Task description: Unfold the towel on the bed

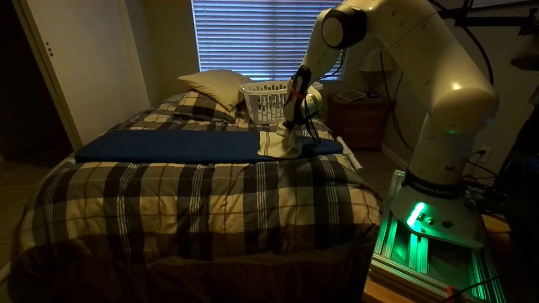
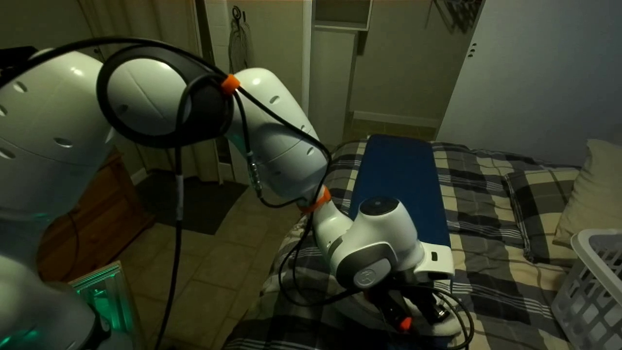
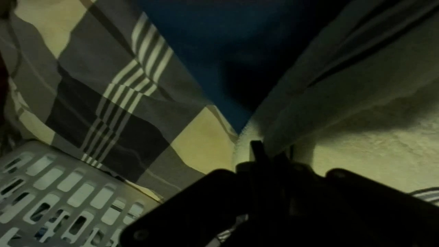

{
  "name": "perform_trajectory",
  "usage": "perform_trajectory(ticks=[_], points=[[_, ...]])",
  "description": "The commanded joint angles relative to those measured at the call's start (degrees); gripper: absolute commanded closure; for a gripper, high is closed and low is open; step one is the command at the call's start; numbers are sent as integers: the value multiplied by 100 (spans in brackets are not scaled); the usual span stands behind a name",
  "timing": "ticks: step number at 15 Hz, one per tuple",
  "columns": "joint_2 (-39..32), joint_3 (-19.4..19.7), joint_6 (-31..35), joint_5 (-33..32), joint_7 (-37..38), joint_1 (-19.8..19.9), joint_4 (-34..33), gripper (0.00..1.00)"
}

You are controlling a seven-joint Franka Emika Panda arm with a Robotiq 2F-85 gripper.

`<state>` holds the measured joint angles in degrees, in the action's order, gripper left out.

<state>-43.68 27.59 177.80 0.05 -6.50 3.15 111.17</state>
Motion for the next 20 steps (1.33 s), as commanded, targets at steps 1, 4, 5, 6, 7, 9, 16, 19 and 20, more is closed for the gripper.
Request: perform_trajectory(ticks=[1,4,5,6,7,9,16,19,20], points=[[24,383,-62,-334,220,-87,180,94],[-36,784,-128,-460,271,-231,384,93],[-58,875,-128,-504,265,-249,441,93],[-63,987,-163,-558,253,-297,522,93],[-71,1083,-159,-595,249,-337,582,94],[-153,1341,-134,-635,320,-497,632,68],[26,1824,-619,-649,647,-1065,790,31],[251,1801,-1311,-683,809,-1256,887,10],[334,1765,-1611,-699,899,-1309,907,3]])
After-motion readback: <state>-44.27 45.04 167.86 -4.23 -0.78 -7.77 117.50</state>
